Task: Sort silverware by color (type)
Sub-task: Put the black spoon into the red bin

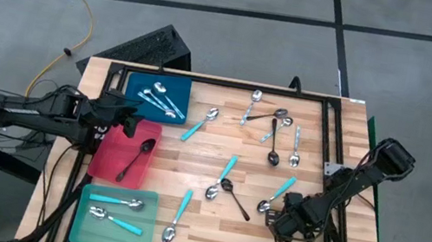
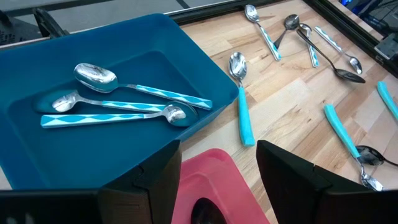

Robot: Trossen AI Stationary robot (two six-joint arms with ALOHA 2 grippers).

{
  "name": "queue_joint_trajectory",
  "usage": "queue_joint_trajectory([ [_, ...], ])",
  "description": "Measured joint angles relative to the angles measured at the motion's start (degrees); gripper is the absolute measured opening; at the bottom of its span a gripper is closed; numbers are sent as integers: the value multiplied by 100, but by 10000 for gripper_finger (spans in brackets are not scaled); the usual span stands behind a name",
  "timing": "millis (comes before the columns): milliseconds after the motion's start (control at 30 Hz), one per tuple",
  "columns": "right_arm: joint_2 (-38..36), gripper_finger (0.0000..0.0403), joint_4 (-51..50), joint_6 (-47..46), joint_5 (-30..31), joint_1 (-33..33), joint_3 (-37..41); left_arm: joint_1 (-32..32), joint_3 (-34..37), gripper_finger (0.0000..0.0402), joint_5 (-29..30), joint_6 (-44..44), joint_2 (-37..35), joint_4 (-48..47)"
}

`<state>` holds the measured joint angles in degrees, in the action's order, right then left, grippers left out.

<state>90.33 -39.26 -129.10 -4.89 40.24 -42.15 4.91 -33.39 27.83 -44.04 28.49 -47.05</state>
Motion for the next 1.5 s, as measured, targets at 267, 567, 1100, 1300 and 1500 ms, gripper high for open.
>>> queue_joint_trajectory([
  [267,15,133,70,0,20,-37,4,2,0,195,-1,0,0,0],
  [567,17,68,117,5,68,-39,7,2,0,195,-1,1,0,0],
  [1100,30,28,70,9,67,-37,-66,0,0,195,-2,3,0,-1],
  [1300,57,27,-176,2,68,-34,-252,2,0,195,-2,3,0,0],
  [1500,76,26,-549,2,66,-32,-487,2,0,195,0,5,-2,-2],
])
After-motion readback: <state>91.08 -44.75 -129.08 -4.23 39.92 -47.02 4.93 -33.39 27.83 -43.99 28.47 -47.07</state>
